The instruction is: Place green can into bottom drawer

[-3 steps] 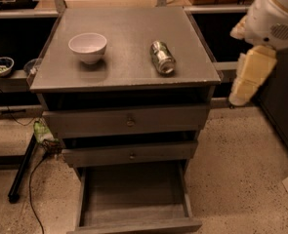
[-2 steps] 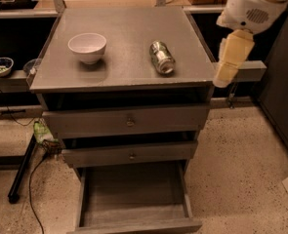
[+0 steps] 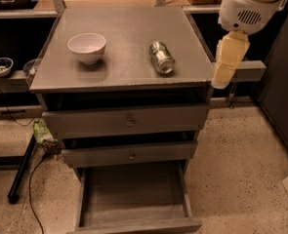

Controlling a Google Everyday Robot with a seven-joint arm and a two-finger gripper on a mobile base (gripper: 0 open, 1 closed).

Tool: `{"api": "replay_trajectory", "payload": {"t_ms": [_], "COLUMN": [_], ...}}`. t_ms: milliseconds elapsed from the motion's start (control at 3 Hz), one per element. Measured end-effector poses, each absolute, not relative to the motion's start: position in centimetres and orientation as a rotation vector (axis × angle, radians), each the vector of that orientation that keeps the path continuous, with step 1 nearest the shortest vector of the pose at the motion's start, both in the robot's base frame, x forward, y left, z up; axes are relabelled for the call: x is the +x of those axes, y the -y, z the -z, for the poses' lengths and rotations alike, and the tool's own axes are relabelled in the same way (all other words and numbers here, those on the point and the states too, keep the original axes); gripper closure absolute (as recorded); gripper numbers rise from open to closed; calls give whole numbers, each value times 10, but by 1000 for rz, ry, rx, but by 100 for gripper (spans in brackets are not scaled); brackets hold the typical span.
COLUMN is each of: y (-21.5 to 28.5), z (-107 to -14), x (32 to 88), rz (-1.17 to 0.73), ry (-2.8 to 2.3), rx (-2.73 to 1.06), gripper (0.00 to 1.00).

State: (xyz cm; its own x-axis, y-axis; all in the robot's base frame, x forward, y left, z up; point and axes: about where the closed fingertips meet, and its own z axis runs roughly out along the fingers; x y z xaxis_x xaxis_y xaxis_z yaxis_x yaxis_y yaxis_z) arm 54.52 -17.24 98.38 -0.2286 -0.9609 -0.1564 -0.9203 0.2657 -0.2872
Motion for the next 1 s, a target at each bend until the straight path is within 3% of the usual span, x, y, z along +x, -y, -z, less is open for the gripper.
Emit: {"api": "replay_trajectory", "payload": {"t_ms": [333, 1000], "y": [174, 172], "z": [-974, -972], "x": [558, 581], "rz": [297, 244], "ry": [-2321, -2300], "rx": [-1717, -1699], "gripper": [0, 0]}}
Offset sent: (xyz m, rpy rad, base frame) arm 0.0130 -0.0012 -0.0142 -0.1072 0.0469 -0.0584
